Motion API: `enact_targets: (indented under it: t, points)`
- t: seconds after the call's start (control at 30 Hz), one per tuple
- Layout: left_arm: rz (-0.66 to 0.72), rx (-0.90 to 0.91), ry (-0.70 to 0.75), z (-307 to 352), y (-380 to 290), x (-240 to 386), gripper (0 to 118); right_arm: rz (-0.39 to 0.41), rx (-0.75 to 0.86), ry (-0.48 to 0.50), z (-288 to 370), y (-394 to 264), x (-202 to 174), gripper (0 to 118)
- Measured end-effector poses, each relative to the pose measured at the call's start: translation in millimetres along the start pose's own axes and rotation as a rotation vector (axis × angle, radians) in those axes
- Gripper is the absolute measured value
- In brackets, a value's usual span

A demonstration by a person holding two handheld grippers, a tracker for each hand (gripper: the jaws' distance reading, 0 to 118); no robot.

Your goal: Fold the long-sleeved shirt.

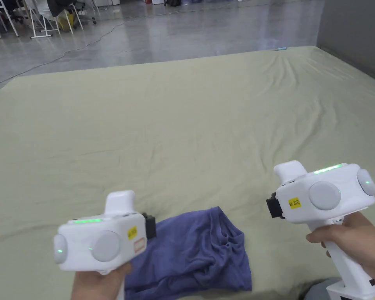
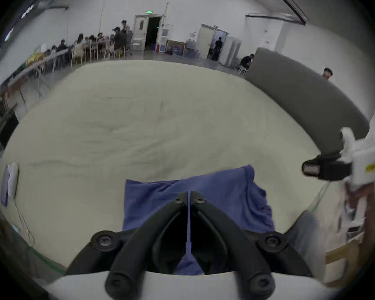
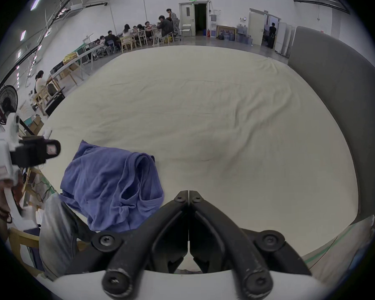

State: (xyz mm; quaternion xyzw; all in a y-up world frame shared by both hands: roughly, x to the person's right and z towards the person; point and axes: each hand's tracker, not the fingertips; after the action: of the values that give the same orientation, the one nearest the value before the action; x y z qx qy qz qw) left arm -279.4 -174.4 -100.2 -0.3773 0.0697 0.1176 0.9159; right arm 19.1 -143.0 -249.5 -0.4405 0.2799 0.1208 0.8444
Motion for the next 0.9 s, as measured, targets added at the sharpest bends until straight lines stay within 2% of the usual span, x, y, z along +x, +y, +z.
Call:
enact_targets:
  t: [0.07,0.13,0.2,0.4,0.5,0.57,0.63,0.73,0.8,0.9]
  points:
    - [-0.028,-0.010,-0.018,-18.2,-8.9,20.0,0,-0.010,0.012,-0.008,-1.2,-1.2,2.7,0]
    - [-0.113,-0.055,-0.098,-32.2,-16.1,39.5,0,-0.012,0.014,-0.017,-4.9,-1.4,6.6,0]
    - [-0.168,-0.083,-0.080,-49.0,-22.6,60.5,0,-0.013,0.013,-0.025,-7.5,-1.6,8.0,0]
    - [-0.103,-0.136,-0.089,-87.3,-35.4,103.5,0,-0.012,0.009,-0.020,-7.1,-2.8,7.4,0]
    - [-0.140,-0.140,-0.079,-92.0,-42.1,119.1,0,-0.014,0.007,-0.024,-9.5,-2.3,7.8,0]
    - [-0.154,-0.143,-0.089,-91.6,-40.7,116.9,0,-0.014,0.005,-0.025,-9.2,-2.3,5.2,0]
    - [-0.137,-0.166,-0.165,-86.1,-33.8,106.7,0,-0.013,0.006,-0.020,-7.9,-2.0,2.1,0]
    - [-0.003,-0.211,-0.263,-73.6,-17.9,80.7,0,-0.008,0.024,-0.001,-1.8,0.6,-4.5,0]
    - [0.057,-0.160,-0.269,-58.1,-10.2,65.3,0,-0.002,0.042,0.007,3.3,6.3,-11.4,0]
    - [0.011,-0.100,-0.260,-33.8,4.9,43.1,0,-0.009,0.073,0.029,4.6,20.0,-24.5,0]
